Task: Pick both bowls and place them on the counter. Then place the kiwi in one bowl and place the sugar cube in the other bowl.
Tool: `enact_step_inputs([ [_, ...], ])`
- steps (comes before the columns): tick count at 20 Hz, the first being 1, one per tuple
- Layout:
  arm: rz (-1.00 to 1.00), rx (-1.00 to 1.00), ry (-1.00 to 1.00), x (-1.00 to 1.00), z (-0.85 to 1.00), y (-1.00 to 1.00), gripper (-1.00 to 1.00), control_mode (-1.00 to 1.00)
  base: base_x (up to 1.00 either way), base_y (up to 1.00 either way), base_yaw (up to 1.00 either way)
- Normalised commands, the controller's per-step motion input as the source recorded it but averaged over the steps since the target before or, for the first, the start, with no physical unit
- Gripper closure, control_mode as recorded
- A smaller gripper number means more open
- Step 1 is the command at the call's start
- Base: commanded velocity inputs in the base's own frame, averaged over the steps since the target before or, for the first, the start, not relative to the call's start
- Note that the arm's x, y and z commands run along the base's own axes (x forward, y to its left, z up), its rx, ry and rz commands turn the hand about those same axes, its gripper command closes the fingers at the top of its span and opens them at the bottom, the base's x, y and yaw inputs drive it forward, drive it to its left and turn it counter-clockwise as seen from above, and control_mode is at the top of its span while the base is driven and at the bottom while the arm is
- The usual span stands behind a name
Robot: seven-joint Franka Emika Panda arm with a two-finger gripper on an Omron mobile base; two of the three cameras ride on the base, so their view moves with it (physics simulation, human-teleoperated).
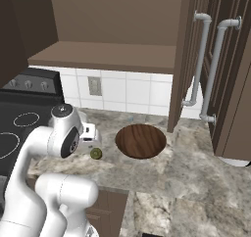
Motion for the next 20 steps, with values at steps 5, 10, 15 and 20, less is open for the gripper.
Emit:
enact_step_inputs([
  [5, 0.0, 0.0, 0.0, 0.2, -0.27, 0.0, -1.0, -1.0, 0.0, 0.0, 0.0],
  [10, 0.0, 0.0, 0.0, 0.32, -0.27, 0.0, -1.0, -1.0, 0.0, 0.0, 0.0],
  [15, 0.0, -0.04, 0.01, 0.37, -0.22, 0.0, -1.0, -1.0, 0.0, 0.0, 0.0],
  [20, 0.0, -0.02, 0.02, 0.26, -0.14, -0.03, -1.0, -1.0, 0.0, 0.0, 0.0],
])
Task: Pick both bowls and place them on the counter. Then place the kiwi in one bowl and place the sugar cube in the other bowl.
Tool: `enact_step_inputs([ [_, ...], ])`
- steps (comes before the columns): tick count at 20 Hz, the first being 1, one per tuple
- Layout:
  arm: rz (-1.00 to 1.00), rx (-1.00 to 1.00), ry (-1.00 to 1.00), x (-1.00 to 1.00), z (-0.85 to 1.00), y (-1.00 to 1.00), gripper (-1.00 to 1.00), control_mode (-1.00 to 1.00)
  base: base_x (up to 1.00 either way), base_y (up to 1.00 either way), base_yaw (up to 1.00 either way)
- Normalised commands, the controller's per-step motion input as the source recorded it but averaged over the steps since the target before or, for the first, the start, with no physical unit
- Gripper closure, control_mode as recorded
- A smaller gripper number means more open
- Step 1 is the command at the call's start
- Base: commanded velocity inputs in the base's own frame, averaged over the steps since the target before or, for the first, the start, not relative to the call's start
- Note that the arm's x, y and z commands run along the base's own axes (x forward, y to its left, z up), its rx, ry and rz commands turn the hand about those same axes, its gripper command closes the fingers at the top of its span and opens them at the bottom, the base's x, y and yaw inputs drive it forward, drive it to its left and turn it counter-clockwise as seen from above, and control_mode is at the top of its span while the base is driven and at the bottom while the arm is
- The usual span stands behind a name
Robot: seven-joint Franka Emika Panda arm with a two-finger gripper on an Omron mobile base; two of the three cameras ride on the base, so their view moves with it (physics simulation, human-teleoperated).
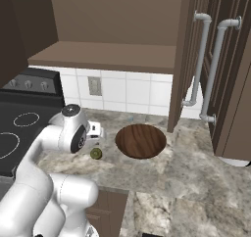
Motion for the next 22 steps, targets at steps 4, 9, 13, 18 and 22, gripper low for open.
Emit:
enact_step_inputs([
  [4, 0.0, 0.0, 0.07, 0.08, -0.22, 0.0, -1.0, -1.0, 0.0, 0.0, 0.0],
  [9, 0.0, 0.0, 0.06, 0.1, -0.26, -0.02, -1.0, -1.0, 0.0, 0.0, 0.0],
  [13, 0.0, 0.0, 0.02, 0.05, -0.24, -0.02, -1.0, -1.0, 0.0, 0.0, 0.0],
  [18, 0.0, 0.0, 0.01, 0.05, -0.24, -0.08, -1.0, -1.0, 0.0, 0.0, 0.0],
  [22, 0.0, 0.0, 0.01, 0.06, -0.2, -0.05, -1.0, -1.0, 0.0, 0.0, 0.0],
])
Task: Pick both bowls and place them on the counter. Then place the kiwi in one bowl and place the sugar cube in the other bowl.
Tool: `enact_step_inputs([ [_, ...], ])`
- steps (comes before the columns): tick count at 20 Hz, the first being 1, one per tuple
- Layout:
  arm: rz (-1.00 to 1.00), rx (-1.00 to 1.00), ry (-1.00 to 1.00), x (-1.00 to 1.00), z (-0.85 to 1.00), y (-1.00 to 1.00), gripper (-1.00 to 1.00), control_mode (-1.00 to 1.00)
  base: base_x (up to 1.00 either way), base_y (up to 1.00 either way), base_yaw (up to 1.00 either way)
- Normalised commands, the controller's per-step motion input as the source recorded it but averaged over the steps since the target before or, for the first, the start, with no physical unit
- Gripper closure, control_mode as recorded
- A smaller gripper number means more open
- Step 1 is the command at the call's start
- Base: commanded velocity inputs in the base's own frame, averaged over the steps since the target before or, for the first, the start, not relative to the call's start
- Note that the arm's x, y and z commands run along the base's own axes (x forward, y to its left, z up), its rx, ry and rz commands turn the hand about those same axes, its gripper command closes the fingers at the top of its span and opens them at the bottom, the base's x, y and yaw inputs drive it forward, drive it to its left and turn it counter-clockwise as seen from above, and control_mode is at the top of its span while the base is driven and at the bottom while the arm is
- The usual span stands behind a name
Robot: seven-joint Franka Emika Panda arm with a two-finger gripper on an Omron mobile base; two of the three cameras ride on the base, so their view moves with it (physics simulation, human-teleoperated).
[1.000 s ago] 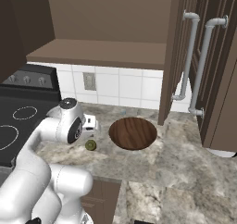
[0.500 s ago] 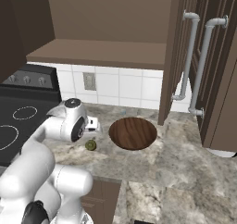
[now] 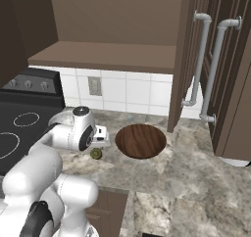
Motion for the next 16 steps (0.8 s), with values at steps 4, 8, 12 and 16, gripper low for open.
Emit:
enact_step_inputs([
  [4, 0.0, 0.0, 0.01, 0.04, -0.2, -0.02, -1.0, -1.0, 0.0, 0.0, 0.0],
  [8, 0.0, 0.0, 0.01, 0.03, -0.18, 0.0, -1.0, -1.0, 0.0, 0.0, 0.0],
  [12, 0.0, 0.0, 0.0, 0.04, -0.2, 0.0, -1.0, -1.0, 0.0, 0.0, 0.0],
  [16, 0.0, 0.0, 0.0, 0.04, -0.2, 0.0, -1.0, -1.0, 0.0, 0.0, 0.0],
])
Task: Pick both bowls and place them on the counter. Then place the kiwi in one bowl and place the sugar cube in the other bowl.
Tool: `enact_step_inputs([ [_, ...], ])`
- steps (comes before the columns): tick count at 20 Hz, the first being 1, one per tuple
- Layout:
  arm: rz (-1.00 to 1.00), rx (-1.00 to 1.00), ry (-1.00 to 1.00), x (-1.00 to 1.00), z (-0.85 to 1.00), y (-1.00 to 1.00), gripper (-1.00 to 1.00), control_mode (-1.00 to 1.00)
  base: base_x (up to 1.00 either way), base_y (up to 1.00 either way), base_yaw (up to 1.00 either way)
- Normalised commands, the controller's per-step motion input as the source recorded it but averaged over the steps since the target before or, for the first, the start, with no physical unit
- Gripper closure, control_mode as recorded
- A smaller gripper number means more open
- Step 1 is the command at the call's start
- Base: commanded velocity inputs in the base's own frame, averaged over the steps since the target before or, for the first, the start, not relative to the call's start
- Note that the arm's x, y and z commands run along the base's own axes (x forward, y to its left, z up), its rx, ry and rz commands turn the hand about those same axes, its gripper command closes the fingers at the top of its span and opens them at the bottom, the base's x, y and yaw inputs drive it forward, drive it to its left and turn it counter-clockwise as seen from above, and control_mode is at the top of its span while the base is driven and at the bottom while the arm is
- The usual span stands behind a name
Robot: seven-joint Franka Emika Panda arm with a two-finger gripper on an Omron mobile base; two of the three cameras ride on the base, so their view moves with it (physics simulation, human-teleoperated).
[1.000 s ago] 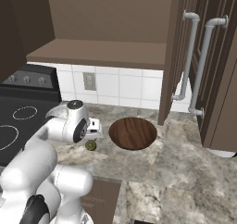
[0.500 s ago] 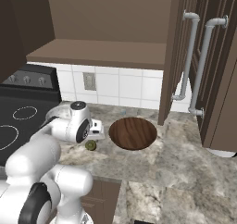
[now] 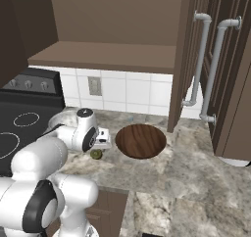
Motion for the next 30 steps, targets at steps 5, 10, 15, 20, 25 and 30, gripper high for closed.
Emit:
enact_step_inputs([
  [5, 0.0, 0.0, 0.0, 0.0, -0.17, 0.0, -1.0, -1.0, 0.0, 0.0, 0.0],
  [10, 0.0, 0.0, 0.0, 0.0, -0.16, 0.0, -1.0, -1.0, 0.0, 0.0, 0.0],
  [15, 0.0, 0.0, 0.0, 0.01, -0.17, 0.0, -1.0, -1.0, 0.0, 0.0, 0.0],
  [20, 0.0, 0.0, 0.0, 0.04, -0.15, 0.0, -1.0, -1.0, 0.0, 0.0, 0.0],
  [25, 0.0, 0.0, 0.0, 0.0, -0.14, 0.0, -1.0, -1.0, 0.0, 0.0, 0.0],
  [30, 0.01, 0.0, 0.0, 0.0, -0.13, 0.0, -1.0, -1.0, 0.0, 0.0, 0.0],
])
